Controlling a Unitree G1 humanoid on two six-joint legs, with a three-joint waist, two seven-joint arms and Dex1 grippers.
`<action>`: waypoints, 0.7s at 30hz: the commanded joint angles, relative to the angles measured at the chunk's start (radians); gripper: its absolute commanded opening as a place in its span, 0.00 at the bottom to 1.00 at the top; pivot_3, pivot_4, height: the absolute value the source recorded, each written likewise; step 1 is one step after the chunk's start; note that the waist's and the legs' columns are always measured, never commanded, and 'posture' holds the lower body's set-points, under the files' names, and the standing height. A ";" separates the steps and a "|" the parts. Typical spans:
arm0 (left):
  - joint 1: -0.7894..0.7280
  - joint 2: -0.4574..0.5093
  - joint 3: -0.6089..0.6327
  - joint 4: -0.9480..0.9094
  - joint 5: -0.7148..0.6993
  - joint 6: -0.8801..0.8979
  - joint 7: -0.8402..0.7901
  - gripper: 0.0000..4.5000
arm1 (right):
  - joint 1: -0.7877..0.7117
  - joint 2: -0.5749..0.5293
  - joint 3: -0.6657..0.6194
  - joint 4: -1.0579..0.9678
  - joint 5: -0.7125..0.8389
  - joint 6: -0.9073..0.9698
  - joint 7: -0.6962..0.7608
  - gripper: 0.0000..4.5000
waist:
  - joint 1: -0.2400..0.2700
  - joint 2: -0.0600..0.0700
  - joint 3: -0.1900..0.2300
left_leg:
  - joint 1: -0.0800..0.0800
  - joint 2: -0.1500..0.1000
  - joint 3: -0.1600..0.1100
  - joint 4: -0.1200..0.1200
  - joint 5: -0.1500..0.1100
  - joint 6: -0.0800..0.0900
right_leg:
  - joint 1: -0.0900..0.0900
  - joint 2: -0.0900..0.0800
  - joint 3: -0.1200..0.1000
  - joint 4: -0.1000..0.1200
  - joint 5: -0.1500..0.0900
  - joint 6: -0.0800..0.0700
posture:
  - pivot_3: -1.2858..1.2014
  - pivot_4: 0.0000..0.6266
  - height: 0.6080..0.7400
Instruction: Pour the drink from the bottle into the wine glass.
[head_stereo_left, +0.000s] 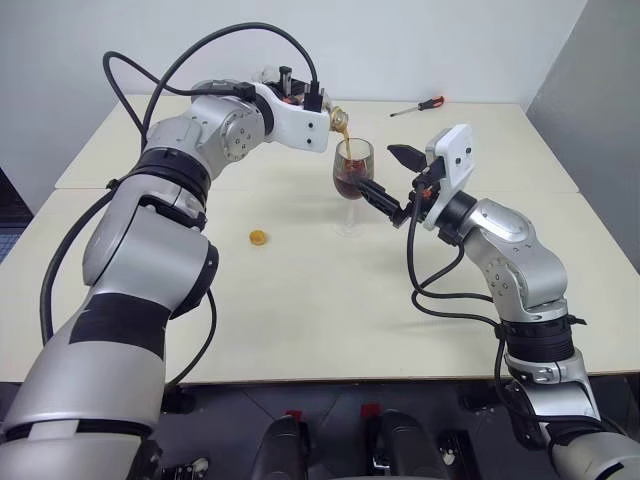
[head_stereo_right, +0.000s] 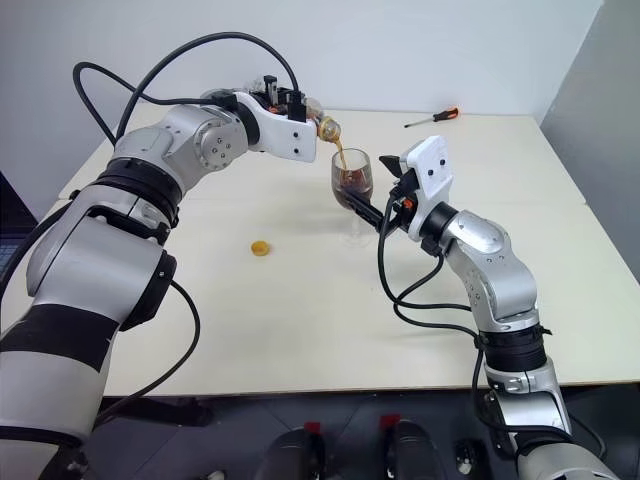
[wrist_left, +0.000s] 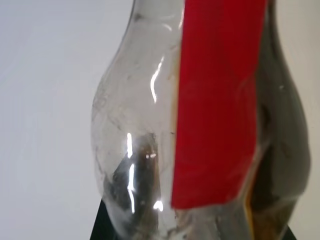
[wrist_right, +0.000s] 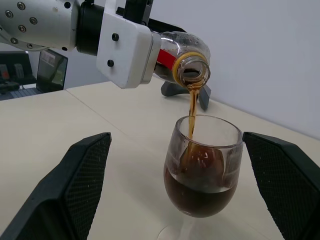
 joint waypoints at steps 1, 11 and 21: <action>-0.038 0.015 0.023 -0.009 -0.023 0.005 0.001 0.24 | -0.010 -0.006 -0.022 -0.028 0.014 -0.009 0.000 1.00 | 0.000 0.000 0.000 | 0.000 0.000 0.000 0.000 0.000 0.000 | 0.000 0.000 0.000 0.000 0.000 0.000 | 0.52 0.24 1.00; -0.005 -0.013 0.133 -0.011 -0.152 0.038 -0.126 0.24 | -0.008 -0.007 -0.024 -0.030 0.013 -0.008 -0.002 1.00 | 0.000 0.000 0.000 | 0.000 0.000 0.000 0.000 0.000 0.000 | 0.000 0.000 0.000 0.000 0.000 0.000 | 0.52 0.24 1.00; 0.017 -0.033 0.185 -0.019 -0.210 0.052 -0.196 0.24 | -0.001 -0.010 -0.026 -0.034 0.013 -0.009 -0.003 1.00 | 0.000 0.000 0.000 | 0.000 0.000 0.000 0.000 0.000 0.000 | 0.000 0.000 0.000 0.000 0.000 0.000 | 0.52 0.24 1.00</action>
